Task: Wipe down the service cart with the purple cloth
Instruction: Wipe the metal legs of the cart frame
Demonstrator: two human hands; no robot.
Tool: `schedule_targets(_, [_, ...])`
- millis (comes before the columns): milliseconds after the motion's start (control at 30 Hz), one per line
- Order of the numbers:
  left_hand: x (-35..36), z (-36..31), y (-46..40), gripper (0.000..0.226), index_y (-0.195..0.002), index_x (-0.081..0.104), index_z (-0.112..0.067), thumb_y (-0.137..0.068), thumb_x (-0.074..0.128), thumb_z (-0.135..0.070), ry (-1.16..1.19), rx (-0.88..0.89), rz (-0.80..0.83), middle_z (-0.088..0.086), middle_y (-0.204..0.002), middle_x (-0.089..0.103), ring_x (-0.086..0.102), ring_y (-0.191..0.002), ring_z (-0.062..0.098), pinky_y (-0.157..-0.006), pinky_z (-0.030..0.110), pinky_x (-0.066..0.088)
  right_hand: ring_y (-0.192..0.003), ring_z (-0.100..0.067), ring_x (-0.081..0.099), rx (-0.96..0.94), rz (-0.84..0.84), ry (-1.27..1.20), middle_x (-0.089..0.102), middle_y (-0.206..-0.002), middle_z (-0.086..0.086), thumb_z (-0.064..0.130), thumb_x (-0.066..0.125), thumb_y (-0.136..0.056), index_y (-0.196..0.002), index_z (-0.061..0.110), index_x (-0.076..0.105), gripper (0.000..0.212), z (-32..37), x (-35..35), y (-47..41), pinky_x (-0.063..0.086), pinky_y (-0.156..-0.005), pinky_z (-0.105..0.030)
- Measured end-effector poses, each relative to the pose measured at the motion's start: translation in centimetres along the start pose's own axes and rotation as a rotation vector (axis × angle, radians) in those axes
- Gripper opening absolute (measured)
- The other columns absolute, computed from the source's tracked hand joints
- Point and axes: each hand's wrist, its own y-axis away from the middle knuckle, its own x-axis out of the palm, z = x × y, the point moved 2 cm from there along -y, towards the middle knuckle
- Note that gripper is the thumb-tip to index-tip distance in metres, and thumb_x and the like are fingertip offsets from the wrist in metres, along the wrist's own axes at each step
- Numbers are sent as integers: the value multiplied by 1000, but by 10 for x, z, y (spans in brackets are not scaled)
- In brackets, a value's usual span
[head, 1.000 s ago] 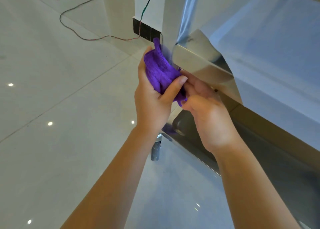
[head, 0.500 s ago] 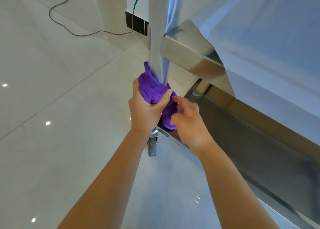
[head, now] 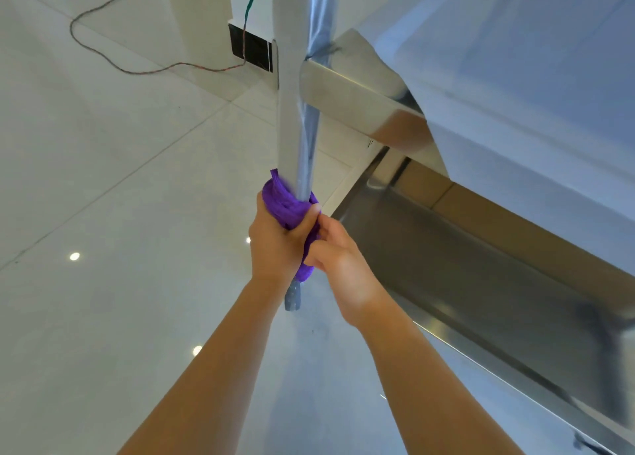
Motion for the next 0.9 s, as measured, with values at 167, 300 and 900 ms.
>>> schedule_targets(167, [-9, -26, -5, 44, -110, 48, -10, -79, 72, -31, 10, 83, -17, -2, -84, 64, 65, -73, 8, -63, 10, 47, -87, -17, 64, -89, -43, -177, 63, -102, -11, 13, 43, -58, -119, 15, 55, 62, 14, 1, 5, 53, -83, -34])
schedule_targets(300, [-20, -75, -17, 52, -119, 47, -8, -79, 72, -31, 24, 203, -127, -20, -84, 57, 55, -72, -14, -64, 2, 39, -94, -16, 60, -228, -62, -287, 63, -109, -8, 12, 43, -59, -119, 12, 57, 62, 52, -2, 16, 50, -84, -30])
schedule_targets(900, [-6, -48, -13, 66, -122, 45, -6, -73, 66, -45, 96, 230, -158, -1, -100, 66, 65, -86, 9, -75, 24, 53, -65, 0, 55, -129, -189, -206, 60, -92, -10, -8, 39, -82, -130, 19, 51, 57, 32, 0, 11, 46, -55, -11])
